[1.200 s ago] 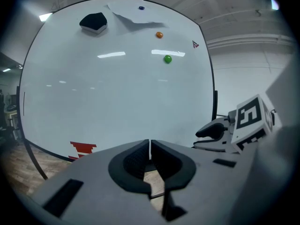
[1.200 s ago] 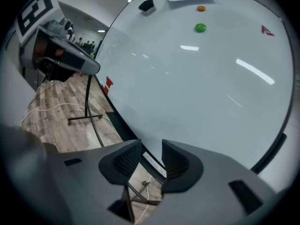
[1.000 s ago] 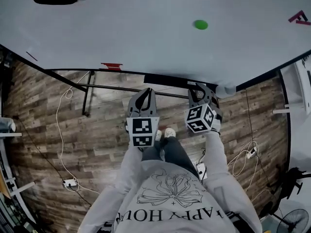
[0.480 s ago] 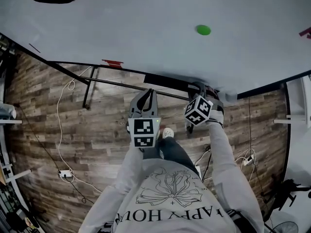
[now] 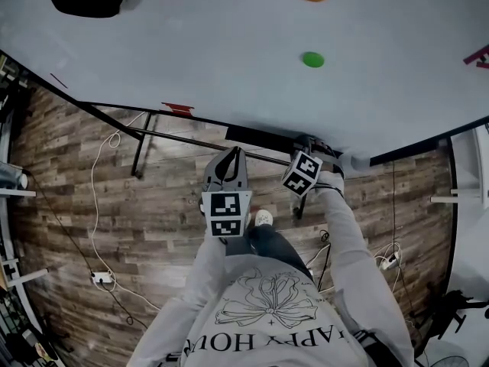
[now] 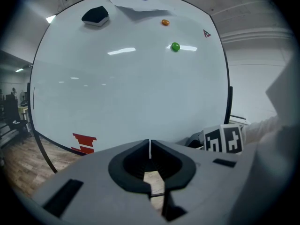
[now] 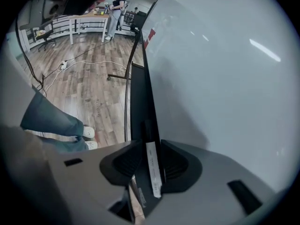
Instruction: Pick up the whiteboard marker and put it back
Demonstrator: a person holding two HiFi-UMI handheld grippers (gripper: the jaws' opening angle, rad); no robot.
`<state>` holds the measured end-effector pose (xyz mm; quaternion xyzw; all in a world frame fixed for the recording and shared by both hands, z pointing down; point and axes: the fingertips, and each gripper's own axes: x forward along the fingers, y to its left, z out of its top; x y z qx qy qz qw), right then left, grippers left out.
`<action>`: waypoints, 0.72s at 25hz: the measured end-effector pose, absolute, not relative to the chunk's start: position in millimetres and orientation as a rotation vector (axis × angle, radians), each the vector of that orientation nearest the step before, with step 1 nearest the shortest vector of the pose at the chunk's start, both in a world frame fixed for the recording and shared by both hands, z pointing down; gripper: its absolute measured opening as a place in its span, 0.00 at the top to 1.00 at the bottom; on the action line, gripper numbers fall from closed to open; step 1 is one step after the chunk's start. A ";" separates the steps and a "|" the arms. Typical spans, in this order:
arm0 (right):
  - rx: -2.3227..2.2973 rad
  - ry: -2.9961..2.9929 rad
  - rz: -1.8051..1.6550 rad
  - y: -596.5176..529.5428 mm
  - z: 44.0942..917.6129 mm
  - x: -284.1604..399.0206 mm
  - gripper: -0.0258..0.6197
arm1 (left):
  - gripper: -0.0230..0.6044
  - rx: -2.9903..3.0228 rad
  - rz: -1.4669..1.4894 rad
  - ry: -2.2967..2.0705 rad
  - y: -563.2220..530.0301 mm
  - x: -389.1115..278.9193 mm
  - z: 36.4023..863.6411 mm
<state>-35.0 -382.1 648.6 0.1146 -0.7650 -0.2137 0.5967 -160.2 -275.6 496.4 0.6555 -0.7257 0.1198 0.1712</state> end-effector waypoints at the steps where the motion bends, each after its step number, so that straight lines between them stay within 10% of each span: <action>1: 0.258 -1.767 -0.495 -382.6 650.6 -35.0 0.78 | 0.94 1.862 0.340 -2.060 -276.1 -159.7 496.5; 18: 0.195 -1.672 -0.610 -384.3 657.3 -36.9 0.86 | 0.94 1.853 0.335 -2.066 -276.6 -156.1 494.9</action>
